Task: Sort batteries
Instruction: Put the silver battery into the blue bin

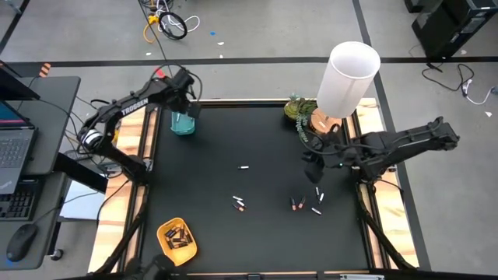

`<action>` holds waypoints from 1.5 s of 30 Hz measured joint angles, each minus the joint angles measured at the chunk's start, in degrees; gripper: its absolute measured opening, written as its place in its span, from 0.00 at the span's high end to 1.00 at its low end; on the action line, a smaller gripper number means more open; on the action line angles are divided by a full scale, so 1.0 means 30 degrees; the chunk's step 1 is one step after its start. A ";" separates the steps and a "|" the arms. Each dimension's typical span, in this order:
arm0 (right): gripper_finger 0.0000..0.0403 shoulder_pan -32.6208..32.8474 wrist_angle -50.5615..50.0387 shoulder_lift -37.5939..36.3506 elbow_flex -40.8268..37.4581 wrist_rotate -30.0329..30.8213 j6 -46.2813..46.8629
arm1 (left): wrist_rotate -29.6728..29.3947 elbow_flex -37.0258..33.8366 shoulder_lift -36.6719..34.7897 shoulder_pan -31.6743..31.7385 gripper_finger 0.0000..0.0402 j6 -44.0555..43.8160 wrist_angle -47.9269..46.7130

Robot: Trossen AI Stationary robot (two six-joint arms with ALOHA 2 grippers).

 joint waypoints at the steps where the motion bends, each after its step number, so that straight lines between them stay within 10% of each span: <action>1: 0.80 -0.0186 0.0219 0.0142 0.0000 0.0138 0.0130 | 0.0019 -0.0088 0.0000 0.0427 0.90 0.0642 0.0226; 14: 0.81 -0.1991 0.2903 0.1399 -0.0007 0.0487 0.3740 | 0.4892 -0.3596 0.0023 0.3795 0.89 0.3231 0.4254; 35: 0.82 -0.2854 0.3838 0.2259 -0.0015 -0.0517 0.4131 | 0.5662 -0.5137 0.0036 0.3744 0.78 0.3724 0.5257; 45: 0.82 -0.2687 0.3645 0.2244 -0.0015 -0.1745 0.3613 | 0.4303 -0.2338 -0.1196 0.3382 0.75 0.4693 0.3709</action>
